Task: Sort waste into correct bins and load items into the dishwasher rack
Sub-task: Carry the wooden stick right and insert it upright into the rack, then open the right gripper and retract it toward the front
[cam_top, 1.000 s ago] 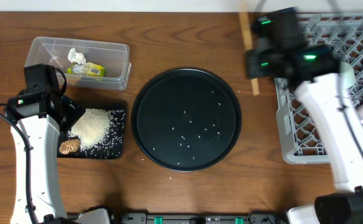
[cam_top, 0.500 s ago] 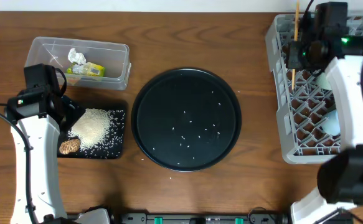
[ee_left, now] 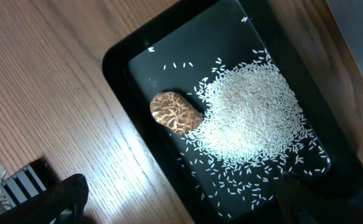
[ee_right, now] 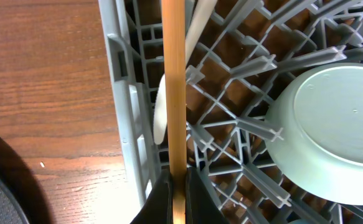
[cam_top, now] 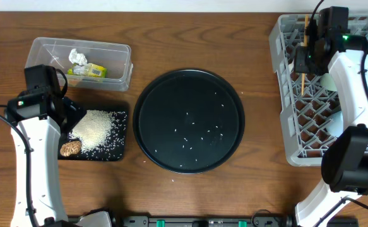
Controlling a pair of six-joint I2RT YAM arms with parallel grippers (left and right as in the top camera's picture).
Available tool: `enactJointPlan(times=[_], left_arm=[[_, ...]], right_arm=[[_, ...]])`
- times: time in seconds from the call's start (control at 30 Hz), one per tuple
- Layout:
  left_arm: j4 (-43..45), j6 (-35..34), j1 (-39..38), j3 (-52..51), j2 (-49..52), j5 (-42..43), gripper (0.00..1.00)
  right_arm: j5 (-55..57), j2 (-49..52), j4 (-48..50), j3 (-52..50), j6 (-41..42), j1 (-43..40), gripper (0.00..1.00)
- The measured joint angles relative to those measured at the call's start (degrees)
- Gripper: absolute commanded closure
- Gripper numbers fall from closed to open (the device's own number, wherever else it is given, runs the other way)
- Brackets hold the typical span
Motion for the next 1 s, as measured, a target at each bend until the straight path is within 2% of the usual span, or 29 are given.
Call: enactJointPlan(times=[0.03,0.1,0.17,0.2,0.23,0.27,0.47,0.7,0.83,1.0], left_arm=[[0.0,0.0,0.0,0.0,0.0,0.0,0.02],[0.0,0.0,0.0,0.0,0.0,0.0,0.02],[0.0,0.0,0.0,0.0,0.0,0.0,0.02],[0.0,0.0,0.0,0.0,0.0,0.0,0.02],[0.0,0.0,0.0,0.0,0.0,0.0,0.02],[0.0,0.0,0.0,0.0,0.0,0.0,0.02],[0.0,0.0,0.0,0.0,0.0,0.0,0.02],[0.0,0.0,0.0,0.0,0.0,0.0,0.02],[0.0,0.0,0.0,0.0,0.0,0.0,0.02],[0.0,0.0,0.0,0.0,0.0,0.0,0.02]], right_arm=[[-0.1,0.0,0.0,0.0,0.0,-0.1,0.95],[-0.2,0.0,0.2,0.0,-0.1,-0.2,0.76],[-0.3,0.0,0.5,0.0,-0.2,-0.1,0.45],[-0.5,0.0,0.5,0.0,-0.4,-0.1,0.23],[-0.5,0.0,0.5,0.0,-0.6,-0.1,0.07],[-0.5,0.0,0.5,0.0,-0.6,-0.1,0.01],[-0.9,0.0,-0.6,0.0,0.4,-0.1,0.01],[-7.3,-1.5,-2.4,0.0,2.5,-0.1,0.01],[-11.8,-7.4,-4.1,0.0,3.6,-0.1,0.01],[-15.0,-20.6,-8.2,0.1,6.3,0.7,0.01]])
